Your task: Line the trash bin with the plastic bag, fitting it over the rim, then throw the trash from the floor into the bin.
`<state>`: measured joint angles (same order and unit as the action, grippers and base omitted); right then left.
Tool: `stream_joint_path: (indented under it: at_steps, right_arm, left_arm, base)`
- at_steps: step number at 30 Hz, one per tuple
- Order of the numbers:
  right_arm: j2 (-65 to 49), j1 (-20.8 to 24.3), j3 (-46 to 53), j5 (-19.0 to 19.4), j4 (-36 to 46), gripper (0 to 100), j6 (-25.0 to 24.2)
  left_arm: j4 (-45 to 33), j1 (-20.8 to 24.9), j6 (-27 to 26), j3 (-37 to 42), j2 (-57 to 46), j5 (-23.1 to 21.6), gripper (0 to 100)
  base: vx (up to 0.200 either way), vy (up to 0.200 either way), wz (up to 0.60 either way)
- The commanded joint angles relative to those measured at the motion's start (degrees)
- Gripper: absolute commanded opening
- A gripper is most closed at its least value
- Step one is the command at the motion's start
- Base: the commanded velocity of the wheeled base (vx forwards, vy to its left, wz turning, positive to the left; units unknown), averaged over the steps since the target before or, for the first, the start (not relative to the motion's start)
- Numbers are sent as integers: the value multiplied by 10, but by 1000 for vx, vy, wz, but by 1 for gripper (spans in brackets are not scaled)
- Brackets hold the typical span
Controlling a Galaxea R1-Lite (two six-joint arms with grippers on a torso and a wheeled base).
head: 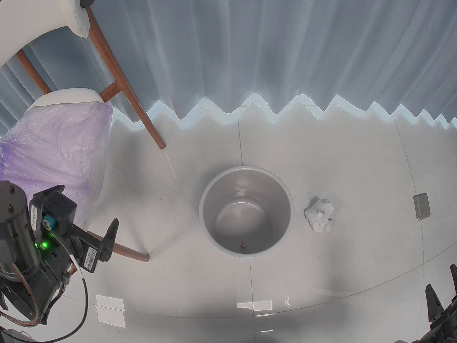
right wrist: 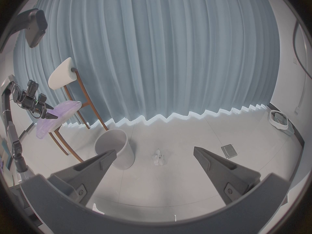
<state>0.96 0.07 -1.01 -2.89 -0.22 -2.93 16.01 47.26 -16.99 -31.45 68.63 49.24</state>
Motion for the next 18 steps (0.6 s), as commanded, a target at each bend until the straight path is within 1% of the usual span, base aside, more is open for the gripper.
stream_joint_path:
  at_steps: [1, 2, 6, 8, 9, 11, 12, 13, 16, 18]
  right_arm:
    - [-10, 0, 7, 0, 0, 100, 0]
    - [-10, 0, 7, 0, 0, 100, 0]
    - [-10, 0, 7, 0, 0, 100, 0]
    - [-10, 0, 7, 0, 0, 100, 0]
    - [-10, 0, 7, 0, 0, 100, 0]
    - [-10, 0, 7, 0, 0, 100, 0]
    - [-10, 0, 7, 0, 0, 100, 0]
    - [-10, 0, 7, 0, 0, 100, 0]
    - [-10, 0, 7, 0, 0, 100, 0]
    - [-10, 0, 7, 0, 0, 100, 0]
  left_arm:
    - [2, -14, -20, -4, 25, -4, 100]
    - [3, -29, -25, -1, 26, -5, 100]
    - [-3, -45, -29, 9, 27, -12, 100]
    - [-2, -63, -30, 8, 28, -19, 100]
    - [-2, -78, -36, 7, 29, -27, 100]
    - [2, -105, -65, 6, 29, -49, 100]
    - [2, -105, -65, 6, 29, -49, 100]
    - [3, -128, -91, 4, 29, -70, 100]
    - [7, -156, -103, -9, 41, -100, 100]
    - [14, -167, -106, -18, 54, -111, 100]
  base:
    - [0, 0, 0]
    - [0, 0, 0]
    - [0, 0, 0]
    - [0, 0, 0]
    - [0, 0, 0]
    - [0, 0, 0]
    - [0, 0, 0]
    - [0, 0, 0]
    - [0, 0, 0]
    - [0, 0, 0]
